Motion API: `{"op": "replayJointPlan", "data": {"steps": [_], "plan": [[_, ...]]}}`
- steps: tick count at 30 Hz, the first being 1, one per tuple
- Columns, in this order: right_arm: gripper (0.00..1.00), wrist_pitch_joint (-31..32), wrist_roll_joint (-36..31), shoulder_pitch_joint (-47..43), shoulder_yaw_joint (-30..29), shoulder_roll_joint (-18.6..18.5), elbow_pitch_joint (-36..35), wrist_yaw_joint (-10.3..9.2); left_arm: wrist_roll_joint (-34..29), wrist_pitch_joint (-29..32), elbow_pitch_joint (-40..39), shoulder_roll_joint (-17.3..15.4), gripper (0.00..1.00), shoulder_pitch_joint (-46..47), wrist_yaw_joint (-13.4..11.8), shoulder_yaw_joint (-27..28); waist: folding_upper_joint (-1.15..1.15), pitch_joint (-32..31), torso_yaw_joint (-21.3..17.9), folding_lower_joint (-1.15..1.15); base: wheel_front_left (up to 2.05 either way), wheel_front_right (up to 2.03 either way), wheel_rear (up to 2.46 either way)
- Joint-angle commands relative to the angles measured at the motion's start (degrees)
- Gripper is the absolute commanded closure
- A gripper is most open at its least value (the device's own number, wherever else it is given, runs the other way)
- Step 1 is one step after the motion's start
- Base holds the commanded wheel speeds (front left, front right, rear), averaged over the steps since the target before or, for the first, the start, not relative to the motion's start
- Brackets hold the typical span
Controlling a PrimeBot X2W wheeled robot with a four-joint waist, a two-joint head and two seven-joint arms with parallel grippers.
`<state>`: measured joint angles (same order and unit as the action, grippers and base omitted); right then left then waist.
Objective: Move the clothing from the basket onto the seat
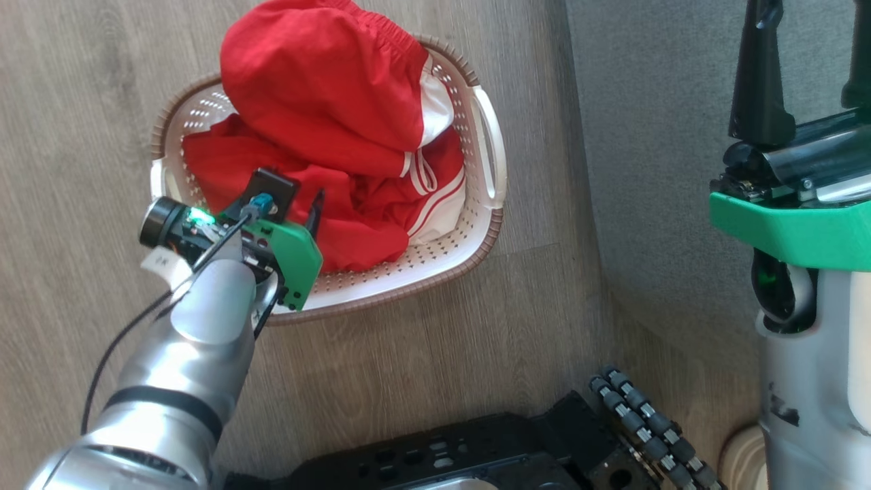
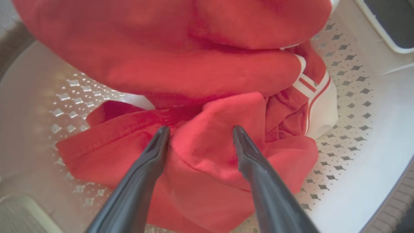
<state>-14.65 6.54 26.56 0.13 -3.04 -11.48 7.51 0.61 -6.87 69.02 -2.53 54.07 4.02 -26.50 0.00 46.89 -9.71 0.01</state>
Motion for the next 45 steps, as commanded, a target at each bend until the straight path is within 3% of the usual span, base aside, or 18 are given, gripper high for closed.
{"op": "replayJointPlan", "data": {"steps": [1, 6, 7, 8, 9, 24, 31, 45], "plan": [[0.0, -0.35, 0.38, -0.54, 1.01, 0.16, -2.27, -0.02, -0.57, 0.85, 0.42, -1.58, 0.0, -0.47, -0.34, 0.42, 0.0, 0.52, -0.38, -0.01, 0.0, 0.0, 0.0], [0.0, -0.35, 0.71, -0.38, 1.33, 0.16, -2.33, -0.02, -0.93, 4.69, 2.54, -1.6, 0.0, 1.33, -0.21, -0.69, 0.0, 1.15, -0.82, -0.01, 0.0, 0.0, 0.0], [0.0, -0.35, 0.81, -0.37, 1.43, 0.16, -2.29, -0.02, -0.98, 5.35, 2.78, -1.53, 0.15, 1.48, -0.04, -0.98, 0.0, 1.18, -0.88, -0.01, 0.0, 0.0, 0.0], [0.0, -0.35, 1.01, -0.33, 1.6, 0.16, -2.18, -0.02, -0.69, 6.14, 3.08, -1.34, 0.89, 1.58, 0.37, -1.26, 0.0, 1.13, -0.99, -0.01, 0.0, 0.0, 0.0], [0.0, -0.35, 1.12, -0.33, 1.65, 0.16, -2.1, -0.02, -0.55, 6.28, 3.16, -1.22, 1.0, 1.58, 0.57, -1.45, 0.0, 1.03, -1.02, -0.01, 0.0, 0.0, 0.0], [0.0, -0.35, 1.76, -2.08, 1.47, 0.16, 1.94, -0.02, 5.07, -0.55, -0.79, -0.38, 1.0, -3.38, 2.42, -3.12, 0.0, -8.2, 1.47, -0.01, 0.0, 0.0, 0.0], [0.0, -0.35, 0.47, -5.66, 0.86, 0.16, 6.45, -0.02, 12.23, -2.64, -9.37, -0.36, 1.0, -7.98, 2.78, -5.97, 0.0, -17.42, 4.54, -0.01, 0.0, 0.0, 0.0], [0.0, -0.35, -1.37, -17.68, -0.04, 0.16, 16.69, -0.02, 20.2, -1.14, -21.61, -0.35, 1.0, -16.1, -0.3, -9.77, 0.0, -38.93, 10.08, -0.01, 0.0, 0.0, 0.0]]}}
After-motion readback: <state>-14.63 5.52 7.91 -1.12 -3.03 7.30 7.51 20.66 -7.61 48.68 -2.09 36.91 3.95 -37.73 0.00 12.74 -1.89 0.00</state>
